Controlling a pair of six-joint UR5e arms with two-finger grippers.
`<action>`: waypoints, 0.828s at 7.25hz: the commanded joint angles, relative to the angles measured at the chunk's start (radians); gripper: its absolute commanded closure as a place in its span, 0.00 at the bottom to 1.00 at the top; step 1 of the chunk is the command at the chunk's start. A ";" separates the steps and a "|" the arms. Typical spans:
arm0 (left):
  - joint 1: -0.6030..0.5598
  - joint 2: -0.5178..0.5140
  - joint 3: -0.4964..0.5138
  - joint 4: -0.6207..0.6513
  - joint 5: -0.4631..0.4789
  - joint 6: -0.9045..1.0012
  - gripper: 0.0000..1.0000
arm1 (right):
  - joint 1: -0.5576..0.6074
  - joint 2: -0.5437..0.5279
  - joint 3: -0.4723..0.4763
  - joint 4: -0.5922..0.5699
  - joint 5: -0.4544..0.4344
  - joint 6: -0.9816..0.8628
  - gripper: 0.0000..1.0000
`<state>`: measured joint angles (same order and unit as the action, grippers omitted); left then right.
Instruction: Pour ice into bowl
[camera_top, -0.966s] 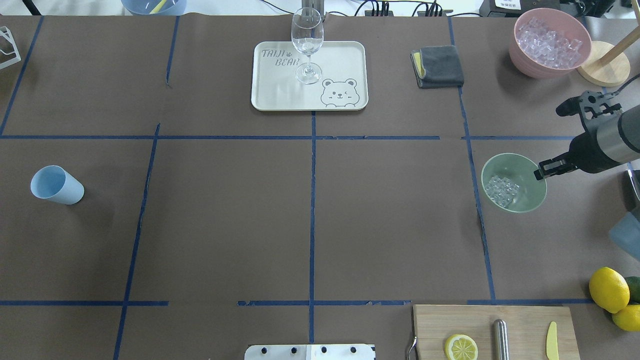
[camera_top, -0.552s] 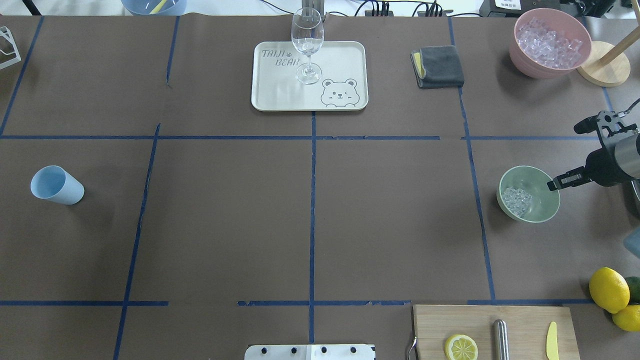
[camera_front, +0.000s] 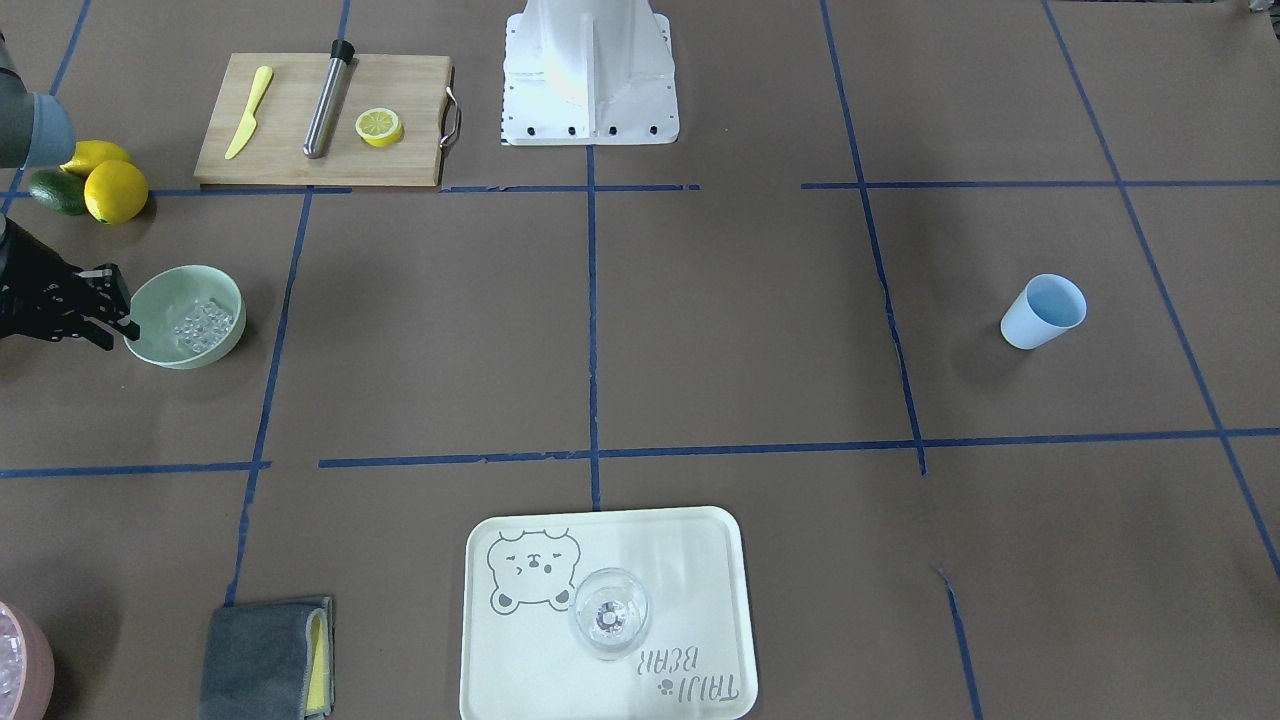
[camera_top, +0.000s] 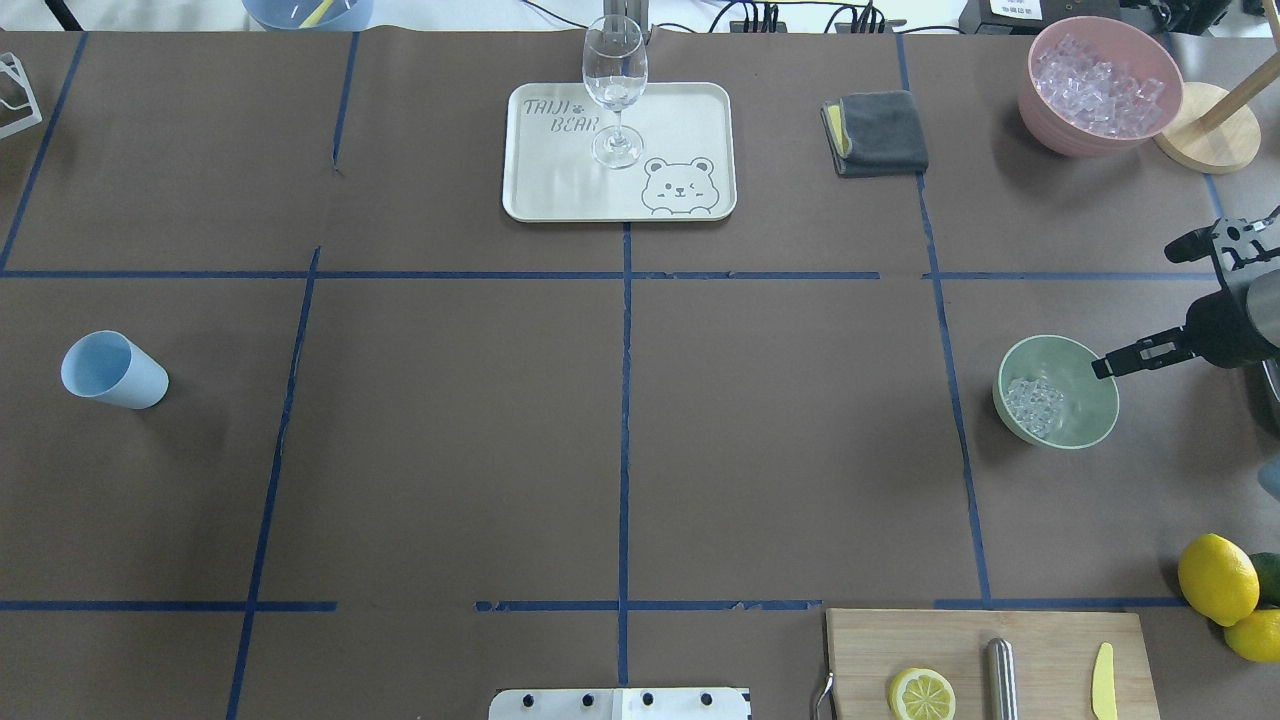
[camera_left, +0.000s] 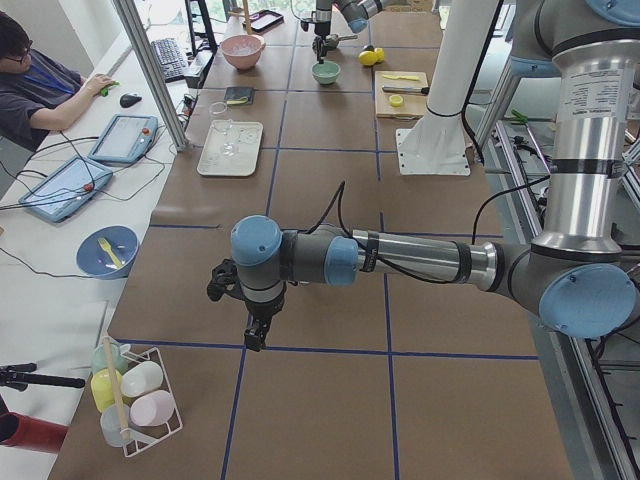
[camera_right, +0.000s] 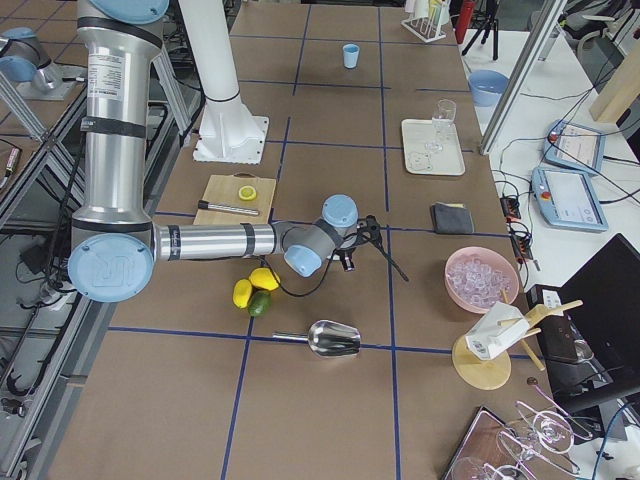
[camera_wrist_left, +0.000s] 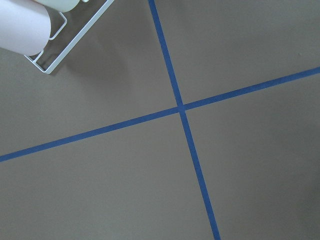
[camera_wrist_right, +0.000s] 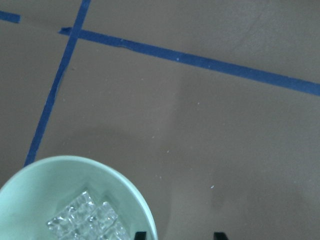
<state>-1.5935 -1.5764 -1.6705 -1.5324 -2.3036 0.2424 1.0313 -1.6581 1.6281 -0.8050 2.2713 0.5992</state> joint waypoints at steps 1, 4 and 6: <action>0.001 0.001 0.000 0.000 0.000 0.000 0.00 | 0.084 0.001 0.019 -0.061 0.033 -0.009 0.00; 0.001 0.000 0.003 0.000 0.001 0.000 0.00 | 0.250 -0.009 0.044 -0.248 0.050 -0.272 0.00; 0.001 0.001 0.003 0.000 0.001 0.000 0.00 | 0.448 -0.003 0.046 -0.542 0.062 -0.642 0.00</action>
<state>-1.5923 -1.5764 -1.6669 -1.5325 -2.3027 0.2424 1.3544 -1.6642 1.6725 -1.1596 2.3282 0.1929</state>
